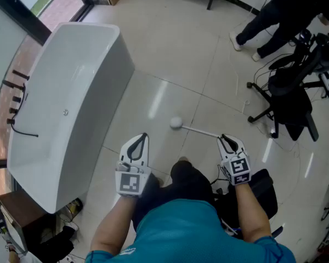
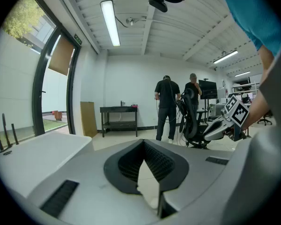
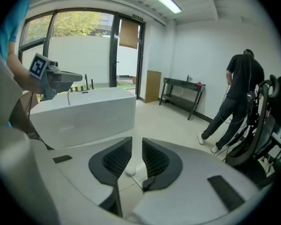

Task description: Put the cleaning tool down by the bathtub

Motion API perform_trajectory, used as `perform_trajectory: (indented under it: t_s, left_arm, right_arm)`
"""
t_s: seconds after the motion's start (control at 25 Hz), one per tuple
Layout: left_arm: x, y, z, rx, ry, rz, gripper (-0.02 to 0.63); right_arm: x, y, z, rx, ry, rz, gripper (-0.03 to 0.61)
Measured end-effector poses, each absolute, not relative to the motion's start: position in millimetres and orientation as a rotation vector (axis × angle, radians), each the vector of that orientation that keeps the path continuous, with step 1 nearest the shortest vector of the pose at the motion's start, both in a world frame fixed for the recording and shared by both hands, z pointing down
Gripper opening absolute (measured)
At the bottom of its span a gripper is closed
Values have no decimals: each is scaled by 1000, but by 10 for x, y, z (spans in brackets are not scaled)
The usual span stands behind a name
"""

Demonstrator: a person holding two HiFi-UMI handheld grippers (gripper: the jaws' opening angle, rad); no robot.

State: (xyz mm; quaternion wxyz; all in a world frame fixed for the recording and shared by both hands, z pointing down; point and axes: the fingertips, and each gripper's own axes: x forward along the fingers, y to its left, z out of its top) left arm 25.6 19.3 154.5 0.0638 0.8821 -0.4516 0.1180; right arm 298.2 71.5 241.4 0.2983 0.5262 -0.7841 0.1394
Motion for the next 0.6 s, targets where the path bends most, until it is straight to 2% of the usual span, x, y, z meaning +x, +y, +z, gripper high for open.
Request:
perform_trajectory:
  t_s: [0.28, 0.6]
  left_arm:
    - [-30, -316, 2854, 2601, -1431, 376, -5]
    - [141, -666, 4269, 2618, -1431, 333, -5]
  right_arm:
    - [2921, 247, 3828, 1400, -2056, 428, 95]
    - [3088, -100, 5352, 1366, -2036, 406, 97]
